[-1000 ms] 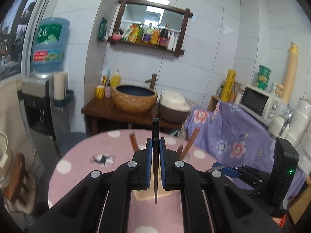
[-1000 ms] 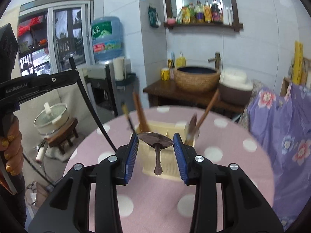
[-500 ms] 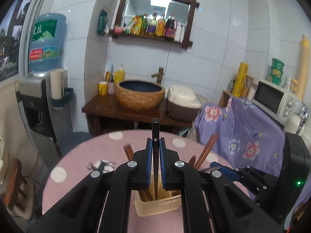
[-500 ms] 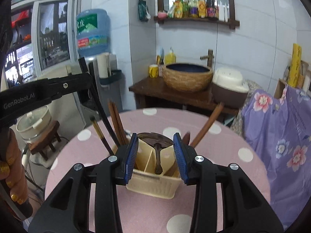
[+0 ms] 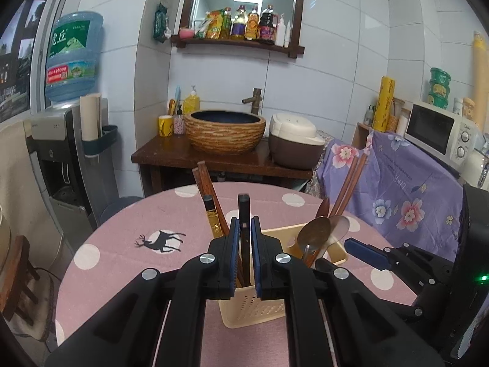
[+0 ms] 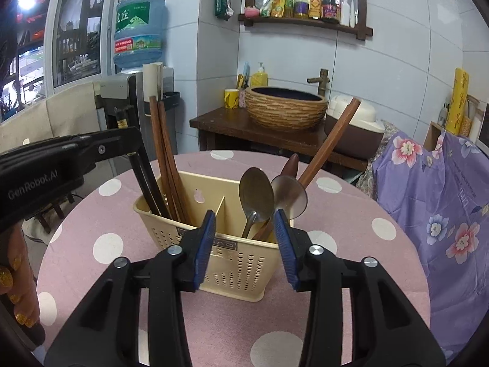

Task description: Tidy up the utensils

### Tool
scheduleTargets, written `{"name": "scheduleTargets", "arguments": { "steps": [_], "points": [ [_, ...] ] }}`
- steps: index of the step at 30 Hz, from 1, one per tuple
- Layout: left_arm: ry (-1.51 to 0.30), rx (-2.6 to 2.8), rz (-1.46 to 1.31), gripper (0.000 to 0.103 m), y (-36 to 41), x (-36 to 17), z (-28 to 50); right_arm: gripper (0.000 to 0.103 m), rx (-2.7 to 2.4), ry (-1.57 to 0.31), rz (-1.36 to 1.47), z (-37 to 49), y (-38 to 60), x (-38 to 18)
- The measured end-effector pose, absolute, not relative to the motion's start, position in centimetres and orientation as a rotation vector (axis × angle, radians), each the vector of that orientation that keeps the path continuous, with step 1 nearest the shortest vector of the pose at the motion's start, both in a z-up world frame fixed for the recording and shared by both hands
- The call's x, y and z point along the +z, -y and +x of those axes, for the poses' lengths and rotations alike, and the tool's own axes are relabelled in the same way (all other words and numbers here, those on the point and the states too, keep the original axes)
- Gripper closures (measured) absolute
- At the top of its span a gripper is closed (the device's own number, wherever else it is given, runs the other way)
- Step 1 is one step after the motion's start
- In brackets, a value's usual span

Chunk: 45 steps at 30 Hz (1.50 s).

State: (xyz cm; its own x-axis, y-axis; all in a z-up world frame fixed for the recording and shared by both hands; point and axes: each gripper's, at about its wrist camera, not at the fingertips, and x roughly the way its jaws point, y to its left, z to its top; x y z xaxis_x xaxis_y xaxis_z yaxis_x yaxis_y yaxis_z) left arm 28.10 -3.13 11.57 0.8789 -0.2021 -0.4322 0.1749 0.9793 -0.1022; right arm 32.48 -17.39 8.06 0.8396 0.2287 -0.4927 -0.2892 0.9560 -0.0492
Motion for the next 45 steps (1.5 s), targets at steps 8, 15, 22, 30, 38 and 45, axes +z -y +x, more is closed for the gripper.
{"name": "scheduleTargets", "arguments": {
  "steps": [8, 15, 22, 30, 38, 45],
  "points": [
    [-0.262, -0.154, -0.016, 0.009, 1.3, 11.4, 20.6, 0.019, 0.224, -0.416, -0.108, 26.5, 19.7, 7.6],
    [-0.24, -0.103, 0.061, 0.005, -0.2, 5.8, 13.6, 0.006, 0.167, -0.393, -0.063, 18.7, 22.4, 2.8],
    [-0.255, -0.052, -0.027, 0.005, -2.1, 2.3, 7.3, 0.006, 0.163, -0.371, 0.059, 10.7, 23.5, -1.0],
    [-0.217, -0.036, -0.08, 0.005, -2.9, 0.4, 0.9, 0.006, 0.225, -0.284, 0.05, 2.4, 22.0, -1.4],
    [-0.181, -0.026, -0.066, 0.005, -2.6, 0.6, -1.2, 0.006, 0.283, -0.216, -0.029, -0.5, 19.8, -0.4],
    [-0.168, -0.032, -0.062, 0.005, -2.5, 0.5, -1.8, 0.006, 0.282, -0.219, -0.017, -0.5, 20.2, -0.3]
  ]
}}
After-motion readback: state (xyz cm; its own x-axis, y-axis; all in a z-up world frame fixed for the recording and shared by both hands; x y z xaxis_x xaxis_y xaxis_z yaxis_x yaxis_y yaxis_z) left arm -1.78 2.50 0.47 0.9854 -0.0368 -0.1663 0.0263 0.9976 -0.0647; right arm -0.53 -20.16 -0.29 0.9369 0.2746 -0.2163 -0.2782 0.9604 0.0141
